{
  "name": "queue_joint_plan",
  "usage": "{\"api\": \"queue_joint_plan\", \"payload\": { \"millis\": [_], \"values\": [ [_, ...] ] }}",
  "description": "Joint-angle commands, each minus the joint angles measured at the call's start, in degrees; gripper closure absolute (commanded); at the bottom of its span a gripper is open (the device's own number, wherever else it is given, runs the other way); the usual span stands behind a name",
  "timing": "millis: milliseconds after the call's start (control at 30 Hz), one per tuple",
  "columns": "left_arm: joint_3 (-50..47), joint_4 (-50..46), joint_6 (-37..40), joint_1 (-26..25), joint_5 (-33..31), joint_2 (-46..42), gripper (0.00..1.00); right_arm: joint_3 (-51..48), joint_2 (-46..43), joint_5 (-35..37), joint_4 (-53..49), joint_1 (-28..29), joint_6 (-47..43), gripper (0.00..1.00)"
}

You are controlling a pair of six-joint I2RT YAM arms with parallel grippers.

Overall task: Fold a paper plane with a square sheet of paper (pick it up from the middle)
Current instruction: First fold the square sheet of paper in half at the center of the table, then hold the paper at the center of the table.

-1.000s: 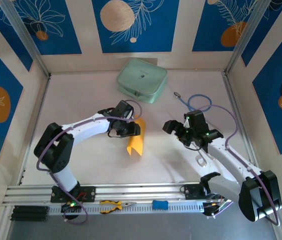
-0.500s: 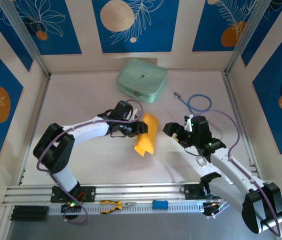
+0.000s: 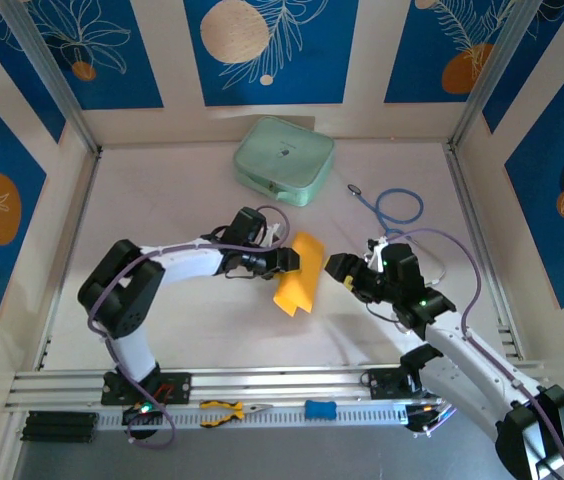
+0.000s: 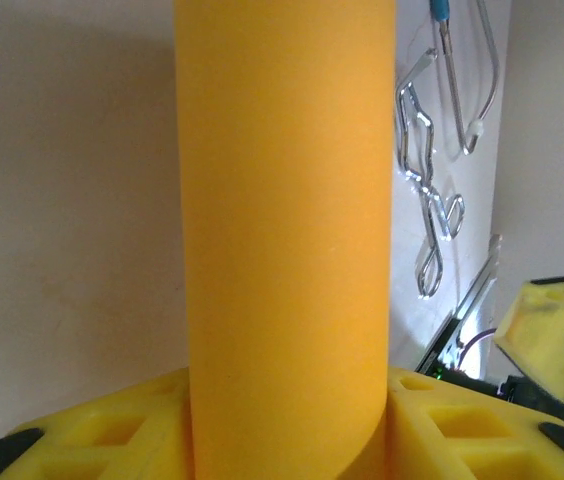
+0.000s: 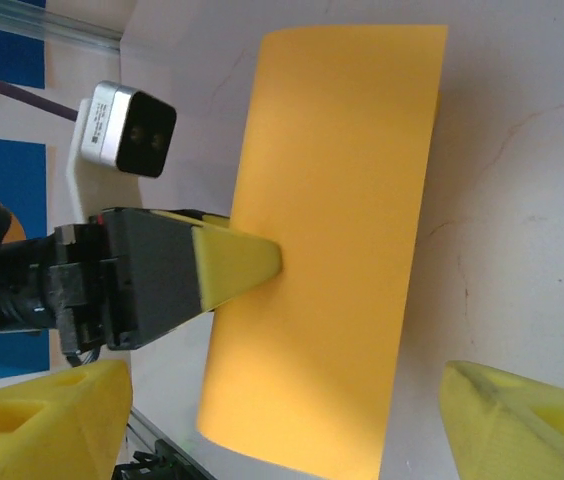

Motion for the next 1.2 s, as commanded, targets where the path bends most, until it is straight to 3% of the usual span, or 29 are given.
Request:
{"api": "queue_joint_plan", "payload": {
  "millis": [0, 133, 500, 633, 800, 1000, 1167],
  "values": [
    [-2.9, 9.4, -4.3, 0.8, 2.9, 3.0, 0.54, -0.5, 0.9, 0.3, 1.9, 0.6, 2.0, 0.20],
    [-4.7, 13.0, -6.9, 0.9, 2.4, 5.3, 0.54, -0.3, 4.6, -0.8, 4.0, 0.9, 2.6, 0.23],
    [-12.6, 23.2, -14.6, 1.0, -6.7, 3.5, 0.55, -0.5, 11.4, -2.7, 7.5, 1.3, 2.0, 0.29],
    [-13.0, 19.3, -13.8, 0.9, -9.1, 2.0, 0.54, 0.1, 14.1, -3.9, 8.5, 1.3, 1.4, 0.33],
    [-9.1, 4.7, -7.3, 0.7, -12.8, -0.8, 0.44, 1.5, 17.2, -5.0, 8.6, 1.4, 0.5, 0.33],
    [-6.3, -6.0, -2.3, 0.6, -13.9, -1.8, 0.37, 1.8, 18.7, -5.1, 8.9, 1.6, 0.3, 0.33],
    [-5.4, -10.8, 1.2, 0.5, -14.3, -3.6, 0.38, 1.8, 18.8, -5.0, 9.2, 2.0, 0.5, 0.33]
  ]
}}
